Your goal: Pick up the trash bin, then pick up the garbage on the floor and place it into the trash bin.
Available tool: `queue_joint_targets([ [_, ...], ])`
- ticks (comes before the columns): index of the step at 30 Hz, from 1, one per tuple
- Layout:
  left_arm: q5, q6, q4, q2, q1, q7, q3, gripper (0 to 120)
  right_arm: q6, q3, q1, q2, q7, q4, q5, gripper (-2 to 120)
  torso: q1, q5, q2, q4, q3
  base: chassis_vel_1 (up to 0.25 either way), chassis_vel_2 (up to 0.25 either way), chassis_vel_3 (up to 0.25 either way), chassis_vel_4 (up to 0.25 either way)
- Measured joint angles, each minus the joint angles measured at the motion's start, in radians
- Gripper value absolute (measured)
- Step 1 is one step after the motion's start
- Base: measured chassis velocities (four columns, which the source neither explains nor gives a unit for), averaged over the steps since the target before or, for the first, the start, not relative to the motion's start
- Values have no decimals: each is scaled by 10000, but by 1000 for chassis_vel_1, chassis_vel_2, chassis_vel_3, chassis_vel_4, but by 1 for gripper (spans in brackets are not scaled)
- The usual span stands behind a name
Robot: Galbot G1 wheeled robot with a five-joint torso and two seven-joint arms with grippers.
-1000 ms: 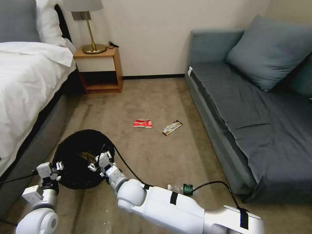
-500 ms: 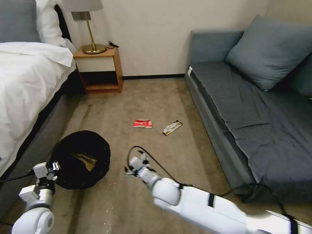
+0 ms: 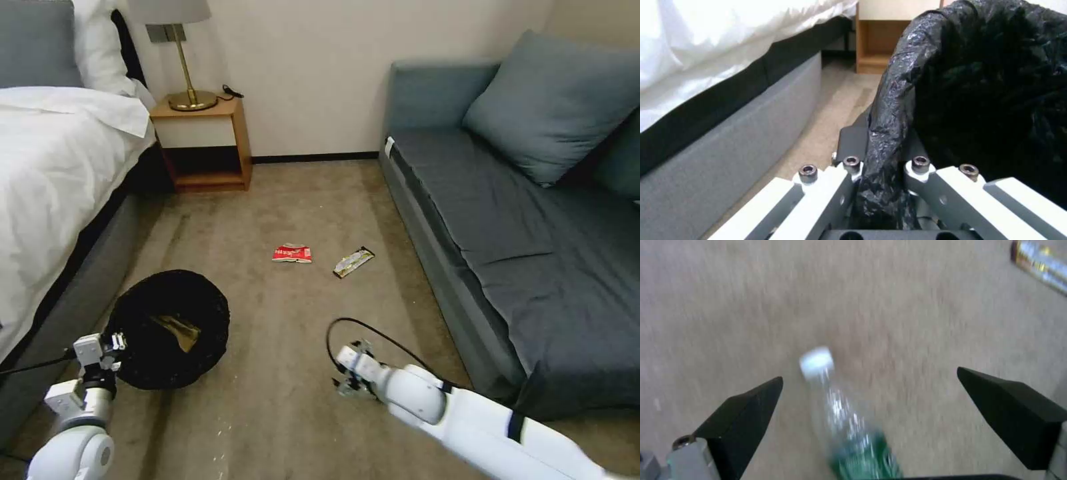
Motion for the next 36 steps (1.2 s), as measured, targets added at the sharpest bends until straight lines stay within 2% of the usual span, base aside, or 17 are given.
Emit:
queue_joint_targets([
  [9,86,-136,8,-65,8,122,0,5,97,405,-445,86,-450,-1012,-663,100,0,-1,0,1,0,0,0,0,0],
  [22,134,-185,-92,-62,104,122,-62,5,743,394,-261,1131,-804,-3048,-1323,100,0,-4,0,2,0,0,0,0,0],
  [24,130,-185,-93,-50,88,99,-71,5,888,417,-229,1344,-903,-3374,-1525,100,0,-16,2,0,-1,0,0,0,0],
  [28,109,-186,-93,-42,74,86,-93,5,964,475,-146,1522,-963,-3604,-1574,99,-1,-22,4,-7,-2,0,0,0,0],
  [36,87,-207,-93,-59,103,75,-153,5,986,403,-36,1577,-970,-3662,-1554,99,-1,-11,4,-3,-1,0,0,0,0],
])
